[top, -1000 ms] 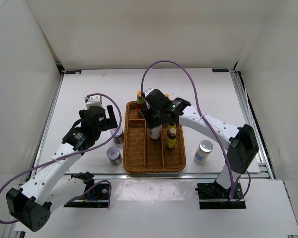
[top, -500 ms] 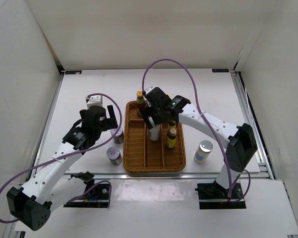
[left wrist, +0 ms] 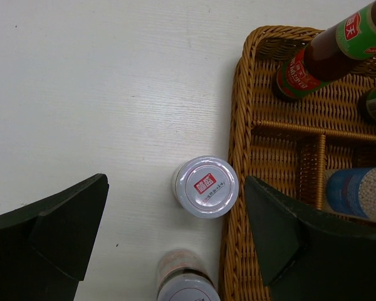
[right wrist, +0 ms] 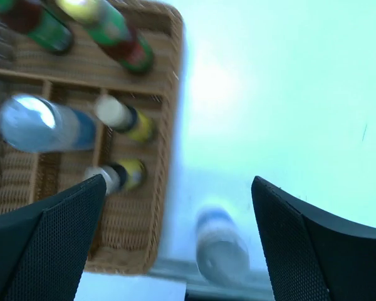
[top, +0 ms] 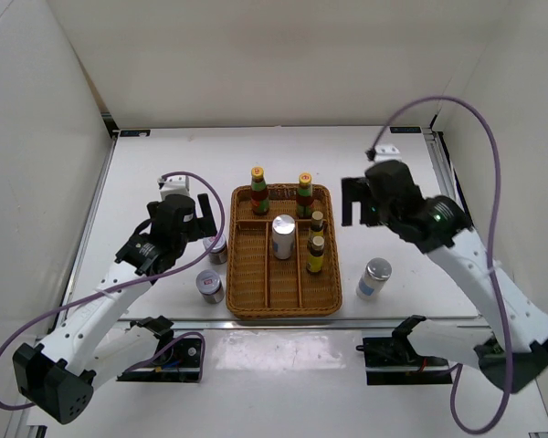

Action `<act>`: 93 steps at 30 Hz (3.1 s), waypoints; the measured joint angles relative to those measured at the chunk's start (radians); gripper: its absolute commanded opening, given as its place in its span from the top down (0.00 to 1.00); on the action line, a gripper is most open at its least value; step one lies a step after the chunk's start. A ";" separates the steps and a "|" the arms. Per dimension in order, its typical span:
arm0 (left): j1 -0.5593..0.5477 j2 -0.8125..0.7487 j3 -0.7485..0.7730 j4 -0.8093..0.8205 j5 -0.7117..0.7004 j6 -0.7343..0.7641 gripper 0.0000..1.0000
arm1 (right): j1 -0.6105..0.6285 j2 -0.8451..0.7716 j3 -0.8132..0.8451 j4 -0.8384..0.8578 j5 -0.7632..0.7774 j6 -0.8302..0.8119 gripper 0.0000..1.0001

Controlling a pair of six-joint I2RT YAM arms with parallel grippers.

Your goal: Organize the condiment bottles

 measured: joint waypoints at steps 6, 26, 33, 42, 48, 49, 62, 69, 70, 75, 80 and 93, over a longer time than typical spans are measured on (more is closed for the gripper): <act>0.000 0.008 0.000 0.000 0.000 0.000 0.00 | -0.035 -0.113 -0.208 -0.131 -0.010 0.186 0.00; 0.000 0.016 0.000 0.000 0.003 0.000 0.00 | -0.057 -0.180 -0.392 -0.166 -0.035 0.455 0.00; 0.000 0.016 0.000 0.000 0.003 0.000 0.00 | -0.067 -0.217 -0.392 -0.188 -0.032 0.471 0.00; 0.000 0.016 0.000 0.000 0.003 0.000 0.00 | -0.067 -0.255 -0.393 -0.299 -0.048 0.463 0.00; 0.000 0.016 0.000 0.000 0.003 0.000 0.00 | -0.067 -0.155 -0.394 -0.306 -0.071 0.465 0.00; 0.000 0.016 0.000 0.000 0.003 0.000 0.00 | -0.067 -0.142 -0.401 -0.304 -0.078 0.465 0.00; 0.000 0.016 0.000 0.000 0.003 0.000 0.00 | -0.067 -0.130 -0.446 -0.283 -0.106 0.486 0.34; 0.000 0.016 0.000 0.000 0.003 0.000 0.00 | -0.065 -0.134 -0.422 -0.294 -0.102 0.476 0.97; 0.000 0.017 0.000 0.000 0.003 0.000 0.00 | -0.066 -0.132 -0.409 -0.294 -0.096 0.473 1.00; 0.000 0.017 0.000 0.000 0.003 0.000 0.00 | -0.068 -0.133 -0.302 -0.307 -0.043 0.442 1.00; 0.000 0.017 0.000 0.000 0.003 0.000 0.00 | -0.068 -0.135 -0.272 -0.309 -0.023 0.429 0.45; 0.000 0.026 0.000 0.000 0.007 0.000 0.00 | -0.399 0.212 -0.064 -0.125 -0.068 0.282 0.01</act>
